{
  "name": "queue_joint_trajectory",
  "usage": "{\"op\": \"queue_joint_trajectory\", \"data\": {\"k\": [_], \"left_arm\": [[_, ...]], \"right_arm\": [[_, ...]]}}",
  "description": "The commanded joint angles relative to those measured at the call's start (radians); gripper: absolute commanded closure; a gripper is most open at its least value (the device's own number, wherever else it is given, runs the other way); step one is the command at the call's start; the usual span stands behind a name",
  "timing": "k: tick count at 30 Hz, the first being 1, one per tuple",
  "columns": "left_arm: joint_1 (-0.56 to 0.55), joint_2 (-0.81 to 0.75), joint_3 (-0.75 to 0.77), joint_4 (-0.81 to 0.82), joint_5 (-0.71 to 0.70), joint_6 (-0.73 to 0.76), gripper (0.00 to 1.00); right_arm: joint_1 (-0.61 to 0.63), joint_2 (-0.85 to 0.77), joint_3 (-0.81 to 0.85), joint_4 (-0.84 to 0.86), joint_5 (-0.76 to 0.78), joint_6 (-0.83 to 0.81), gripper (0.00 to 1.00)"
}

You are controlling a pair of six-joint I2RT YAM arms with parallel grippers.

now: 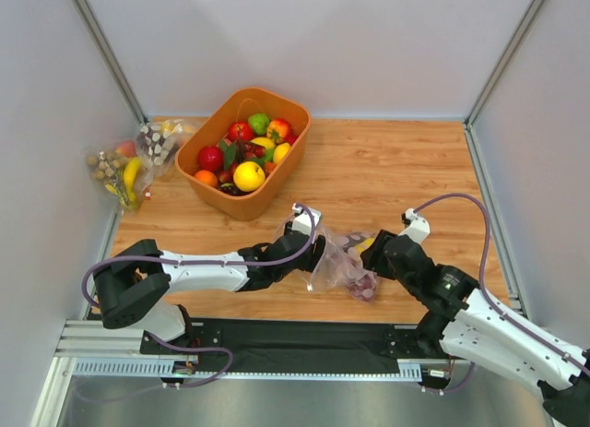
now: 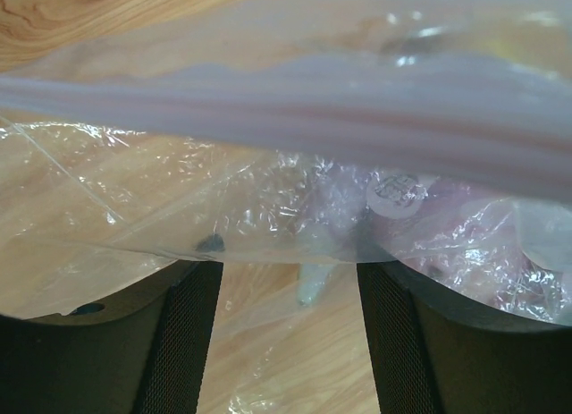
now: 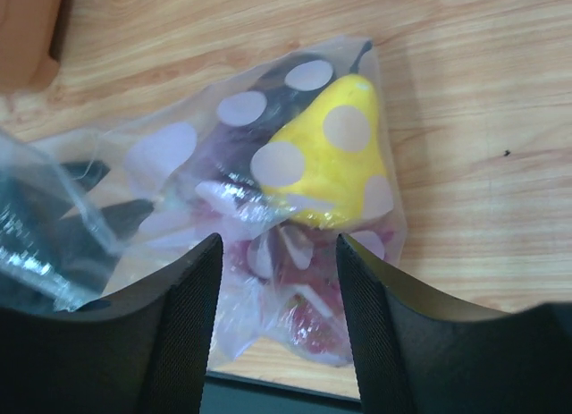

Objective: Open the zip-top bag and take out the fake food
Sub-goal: Pick up the fake vegetable from the zipper food storage bag.

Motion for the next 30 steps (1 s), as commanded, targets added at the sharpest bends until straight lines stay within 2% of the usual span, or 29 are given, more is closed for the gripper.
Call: {"op": "queue_joint_trajectory", "data": {"k": [1, 3, 5, 8, 9, 12, 15, 18, 21, 22, 25, 28, 30], "left_arm": [[0.002, -0.026, 0.042, 0.056, 0.005, -0.03, 0.32], [0.004, -0.032, 0.048, 0.063, 0.014, -0.03, 0.32], [0.004, -0.012, 0.068, 0.06, 0.023, -0.024, 0.27], [0.005, 0.043, 0.104, 0.053, 0.031, -0.011, 0.16], [0.007, 0.057, 0.111, 0.053, 0.036, -0.004, 0.15], [0.007, 0.112, 0.142, 0.053, 0.043, 0.005, 0.12], [0.008, 0.16, 0.177, 0.052, 0.054, 0.02, 0.11], [0.008, 0.204, 0.219, 0.011, 0.066, 0.031, 0.12], [0.008, 0.221, 0.231, -0.04, 0.065, 0.043, 0.19], [0.008, 0.215, 0.223, -0.051, 0.063, 0.048, 0.24], [0.008, 0.191, 0.191, -0.027, 0.082, 0.088, 0.34], [0.008, 0.16, 0.154, -0.025, 0.129, 0.134, 0.42], [0.008, 0.163, 0.167, -0.058, 0.14, 0.154, 0.44]], "right_arm": [[-0.053, 0.062, -0.015, 0.089, -0.021, -0.043, 0.43], [-0.07, 0.093, -0.052, 0.126, -0.049, -0.042, 0.43], [-0.069, 0.133, -0.076, 0.152, -0.079, -0.037, 0.44], [-0.069, 0.167, -0.122, 0.193, -0.11, -0.027, 0.67], [-0.069, 0.171, -0.133, 0.204, -0.113, -0.026, 0.79], [-0.069, 0.174, -0.138, 0.195, -0.113, -0.03, 0.92], [-0.069, 0.165, -0.132, 0.178, -0.107, -0.042, 0.98], [-0.07, 0.154, -0.124, 0.158, -0.101, -0.048, 0.99], [-0.07, 0.138, -0.118, 0.144, -0.095, -0.053, 0.99], [-0.07, 0.134, -0.116, 0.143, -0.09, -0.053, 0.98], [-0.07, 0.128, -0.11, 0.135, -0.086, -0.056, 0.98], [-0.07, 0.13, -0.104, 0.135, -0.087, -0.056, 0.98], [-0.07, 0.13, -0.098, 0.135, -0.087, -0.059, 0.98]]}}
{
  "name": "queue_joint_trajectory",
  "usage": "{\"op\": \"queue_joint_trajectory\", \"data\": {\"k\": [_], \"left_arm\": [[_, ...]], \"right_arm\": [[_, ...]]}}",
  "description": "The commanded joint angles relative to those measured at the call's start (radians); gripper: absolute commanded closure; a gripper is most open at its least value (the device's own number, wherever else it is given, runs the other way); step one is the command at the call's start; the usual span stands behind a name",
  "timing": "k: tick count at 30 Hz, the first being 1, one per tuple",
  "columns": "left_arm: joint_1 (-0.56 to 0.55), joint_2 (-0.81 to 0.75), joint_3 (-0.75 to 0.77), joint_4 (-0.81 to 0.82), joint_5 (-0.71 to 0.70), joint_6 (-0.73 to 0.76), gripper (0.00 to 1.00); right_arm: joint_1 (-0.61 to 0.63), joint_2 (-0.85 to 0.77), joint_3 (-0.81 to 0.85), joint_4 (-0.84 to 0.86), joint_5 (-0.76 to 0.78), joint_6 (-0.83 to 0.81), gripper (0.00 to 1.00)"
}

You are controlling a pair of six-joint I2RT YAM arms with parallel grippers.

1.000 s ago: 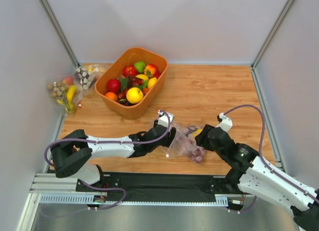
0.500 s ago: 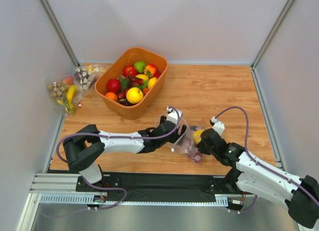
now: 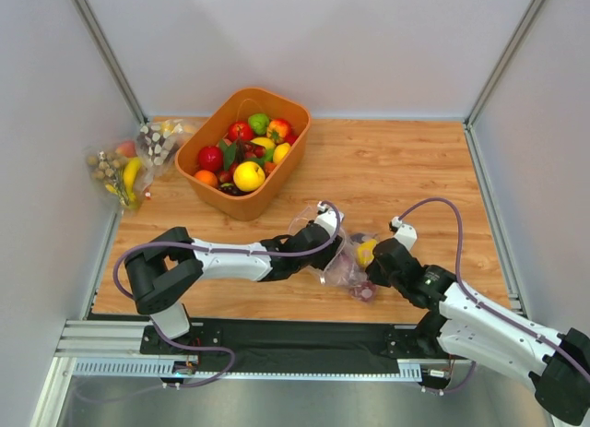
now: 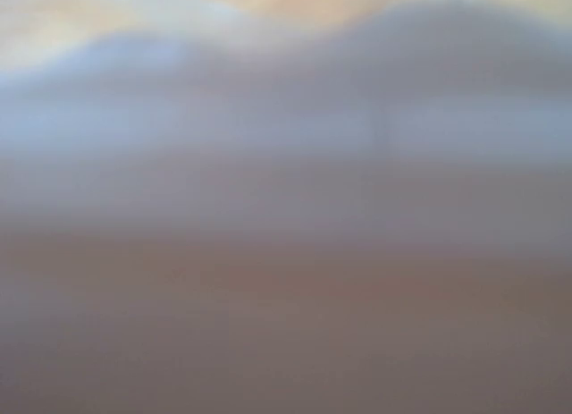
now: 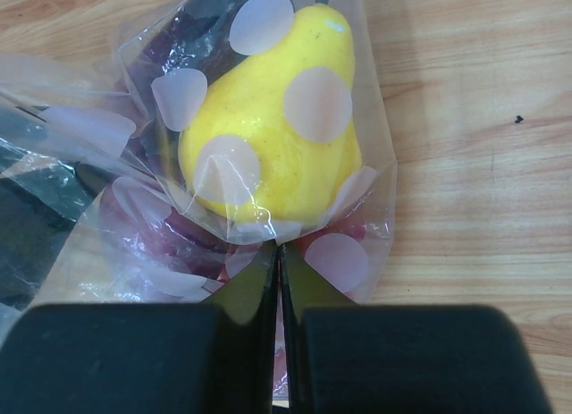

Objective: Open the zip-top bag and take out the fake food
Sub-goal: Pick up the fake vegetable from the zipper food storage bag.

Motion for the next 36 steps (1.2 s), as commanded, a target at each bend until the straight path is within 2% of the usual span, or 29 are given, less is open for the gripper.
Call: {"op": "queue_joint_trajectory", "data": {"k": [1, 5, 7, 11, 14, 15, 16, 18, 19, 28, 36], "left_arm": [[-0.002, -0.032, 0.0, -0.047, 0.059, 0.074, 0.45], [-0.002, -0.024, -0.003, -0.074, 0.083, 0.1, 0.41], [-0.002, -0.013, 0.0, -0.076, 0.105, 0.11, 0.36], [-0.007, 0.031, 0.023, -0.091, 0.098, 0.114, 0.35], [-0.007, 0.053, 0.031, -0.104, 0.102, 0.11, 0.52], [-0.007, 0.05, 0.026, -0.099, 0.109, 0.108, 0.69], [-0.007, 0.035, 0.012, -0.094, 0.11, 0.107, 0.8], [-0.007, 0.005, -0.006, -0.091, 0.106, 0.096, 0.97], [-0.007, -0.033, -0.02, -0.096, 0.104, 0.094, 0.99], [-0.007, -0.364, -0.08, -0.219, 0.136, 0.022, 1.0], [-0.005, -0.525, -0.075, -0.375, 0.23, 0.013, 1.0]], "right_arm": [[-0.005, -0.009, 0.037, 0.0, 0.01, -0.022, 0.98], [-0.006, -0.006, 0.046, -0.006, 0.017, -0.028, 0.98], [-0.005, -0.001, 0.049, -0.005, 0.017, -0.028, 0.98], [-0.006, 0.008, 0.048, 0.004, 0.009, -0.026, 0.98], [-0.005, 0.006, 0.051, -0.002, 0.012, -0.028, 0.98], [-0.005, 0.002, 0.052, -0.005, 0.015, -0.028, 0.98], [-0.005, 0.0, 0.054, -0.009, 0.016, -0.028, 0.98], [-0.005, -0.004, 0.057, -0.023, 0.027, -0.034, 0.98], [-0.006, -0.004, 0.058, -0.026, 0.03, -0.034, 0.98], [-0.006, 0.0, 0.063, -0.065, 0.067, -0.039, 1.0], [-0.009, 0.005, 0.072, -0.088, 0.086, -0.045, 0.99]]}}
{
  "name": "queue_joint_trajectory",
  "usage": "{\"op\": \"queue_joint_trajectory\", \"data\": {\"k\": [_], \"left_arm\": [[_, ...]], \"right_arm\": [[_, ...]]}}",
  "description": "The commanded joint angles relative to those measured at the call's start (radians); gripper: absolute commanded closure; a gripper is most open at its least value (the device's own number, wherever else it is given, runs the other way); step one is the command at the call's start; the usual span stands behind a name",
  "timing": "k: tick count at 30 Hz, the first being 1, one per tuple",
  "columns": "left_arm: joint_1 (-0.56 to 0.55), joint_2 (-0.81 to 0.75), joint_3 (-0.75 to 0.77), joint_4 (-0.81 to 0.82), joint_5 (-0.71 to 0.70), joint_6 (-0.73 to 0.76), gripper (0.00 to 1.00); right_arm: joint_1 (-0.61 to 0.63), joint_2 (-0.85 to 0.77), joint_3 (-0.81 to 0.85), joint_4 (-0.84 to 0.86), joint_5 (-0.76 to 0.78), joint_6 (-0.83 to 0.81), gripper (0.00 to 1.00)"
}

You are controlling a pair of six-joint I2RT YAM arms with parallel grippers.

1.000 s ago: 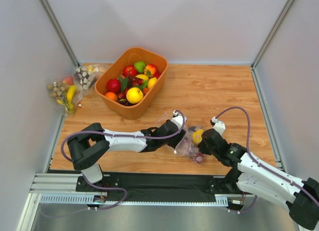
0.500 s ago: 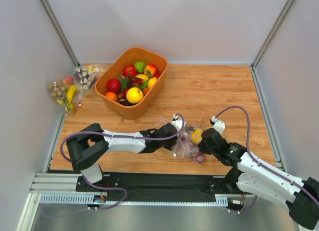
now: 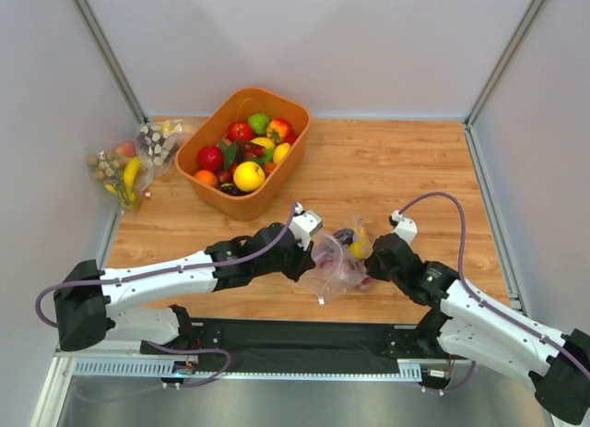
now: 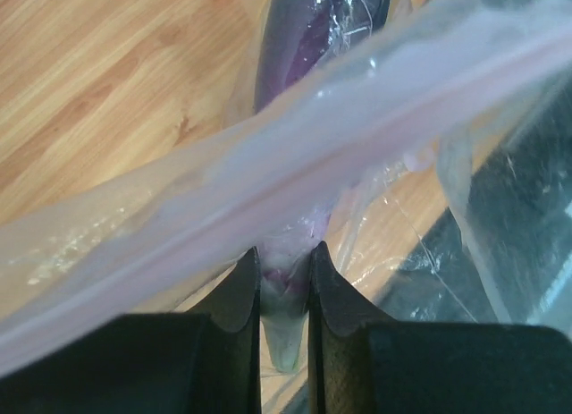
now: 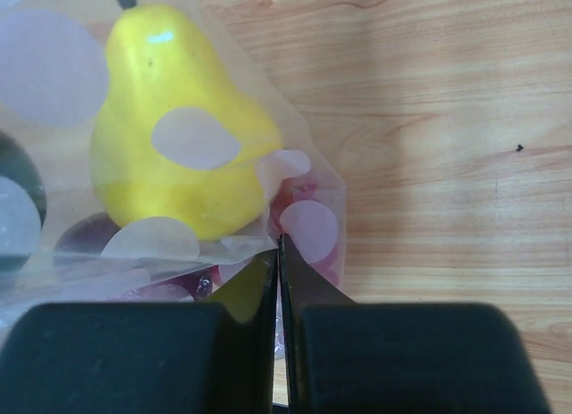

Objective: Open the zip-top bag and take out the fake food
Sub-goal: Pick up the fake vegetable from the zipper food storage bag.

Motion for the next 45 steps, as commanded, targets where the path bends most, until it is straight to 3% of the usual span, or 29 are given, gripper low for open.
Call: {"op": "queue_joint_trajectory", "data": {"k": [1, 7, 8, 11, 15, 18, 19, 25, 34, 38, 45], "left_arm": [[0.005, -0.098, 0.003, -0.065, 0.042, -0.021, 1.0], [0.005, -0.117, -0.04, -0.09, -0.007, -0.065, 1.0], [0.005, -0.108, -0.04, -0.096, -0.018, -0.076, 1.0], [0.006, -0.069, -0.03, -0.12, -0.026, -0.119, 1.0], [0.006, -0.036, 0.004, -0.157, -0.055, -0.17, 1.0], [0.006, -0.025, 0.024, -0.171, -0.069, -0.19, 1.0], [0.006, -0.023, 0.03, -0.18, -0.072, -0.199, 1.0], [0.008, 0.003, 0.064, -0.212, -0.107, -0.214, 1.0], [0.018, 0.008, 0.073, -0.212, -0.142, -0.236, 1.0], [0.028, 0.018, 0.075, -0.202, -0.145, -0.231, 1.0], [0.038, 0.035, 0.073, -0.208, -0.151, -0.231, 1.0]], "right_arm": [[-0.008, -0.002, 0.021, -0.081, 0.065, -0.02, 1.0], [0.0, -0.121, 0.052, -0.043, -0.042, -0.075, 0.84], [0.007, -0.164, 0.061, -0.023, -0.059, -0.087, 0.72], [0.059, -0.235, 0.088, -0.001, -0.099, -0.132, 0.54], [0.164, -0.241, 0.131, 0.052, -0.139, -0.146, 0.43], [0.408, -0.162, 0.214, 0.053, -0.003, -0.144, 0.42], [0.456, -0.132, 0.24, 0.01, 0.106, -0.124, 0.42], [0.636, 0.099, 0.378, -0.041, 0.222, -0.049, 0.47], [0.714, 0.274, 0.429, -0.113, 0.257, 0.087, 0.6], [0.79, 0.287, 0.441, -0.118, 0.315, 0.147, 0.59], [0.928, 0.31, 0.538, -0.28, 0.46, 0.268, 0.53]]}}
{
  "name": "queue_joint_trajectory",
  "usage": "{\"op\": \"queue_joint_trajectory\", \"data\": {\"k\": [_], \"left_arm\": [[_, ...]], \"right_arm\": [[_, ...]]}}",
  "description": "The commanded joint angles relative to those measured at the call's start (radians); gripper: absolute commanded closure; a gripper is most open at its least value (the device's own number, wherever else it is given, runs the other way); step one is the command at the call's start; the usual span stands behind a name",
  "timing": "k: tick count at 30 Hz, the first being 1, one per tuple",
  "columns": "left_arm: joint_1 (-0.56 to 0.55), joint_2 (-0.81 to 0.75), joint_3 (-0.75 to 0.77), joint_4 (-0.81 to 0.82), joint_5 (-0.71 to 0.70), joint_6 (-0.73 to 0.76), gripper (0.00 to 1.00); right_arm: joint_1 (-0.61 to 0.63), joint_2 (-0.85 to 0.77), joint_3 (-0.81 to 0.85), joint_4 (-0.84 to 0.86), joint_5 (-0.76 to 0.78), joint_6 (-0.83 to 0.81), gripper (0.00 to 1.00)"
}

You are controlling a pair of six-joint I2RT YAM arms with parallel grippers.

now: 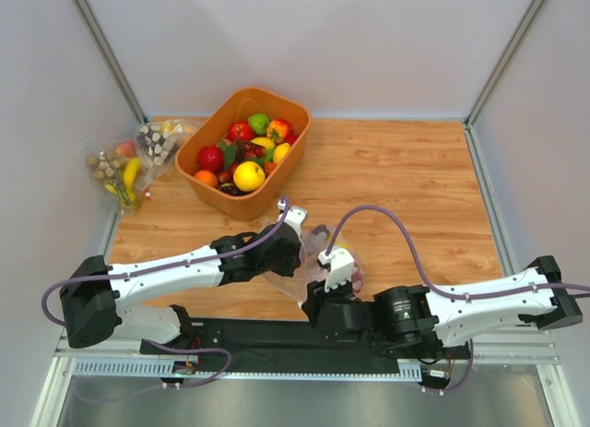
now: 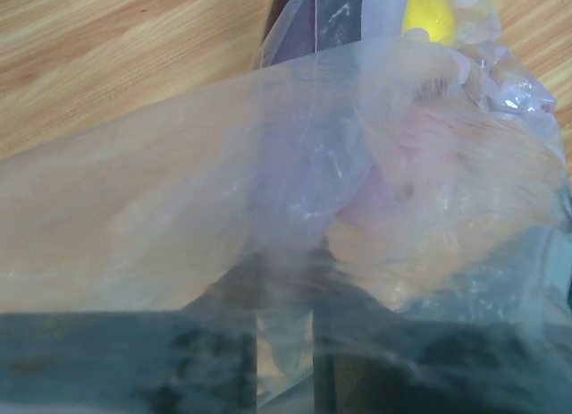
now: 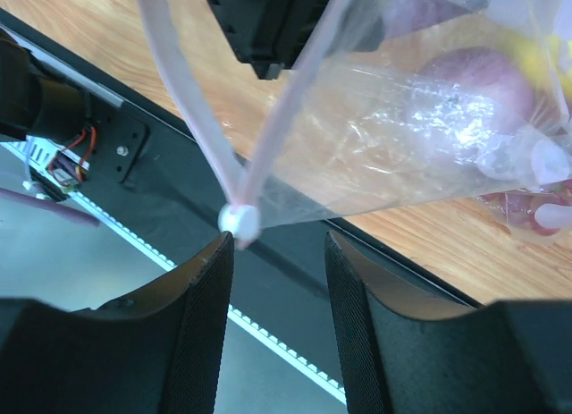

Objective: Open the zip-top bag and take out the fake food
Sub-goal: Pick up the fake vegetable from the zipper food storage bag.

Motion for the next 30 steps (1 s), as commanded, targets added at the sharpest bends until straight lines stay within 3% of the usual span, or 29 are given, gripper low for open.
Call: {"op": "queue_joint_trajectory", "data": {"k": [1, 12, 17, 19, 22, 30], "left_arm": [[0.006, 0.001, 0.039, 0.013, -0.019, -0.014, 1.0], [0.006, -0.034, 0.032, 0.009, -0.003, -0.048, 1.0], [0.006, -0.044, 0.02, 0.021, 0.007, -0.065, 1.0], [0.006, -0.038, 0.021, 0.028, 0.01, -0.068, 1.0], [0.007, -0.016, 0.036, 0.028, 0.006, -0.062, 1.0], [0.05, 0.022, 0.066, 0.028, 0.027, -0.05, 1.0]], "right_arm": [[0.046, 0.025, 0.088, -0.069, 0.136, 0.099, 0.52], [0.046, 0.11, 0.078, -0.023, 0.208, 0.117, 0.53], [0.013, 0.065, -0.019, 0.104, 0.25, 0.078, 0.69], [0.008, 0.063, -0.037, 0.179, 0.25, -0.005, 0.83], [0.008, 0.093, -0.016, 0.21, 0.231, -0.075, 0.96], [0.034, 0.149, -0.045, 0.288, 0.11, -0.077, 1.0]]}}
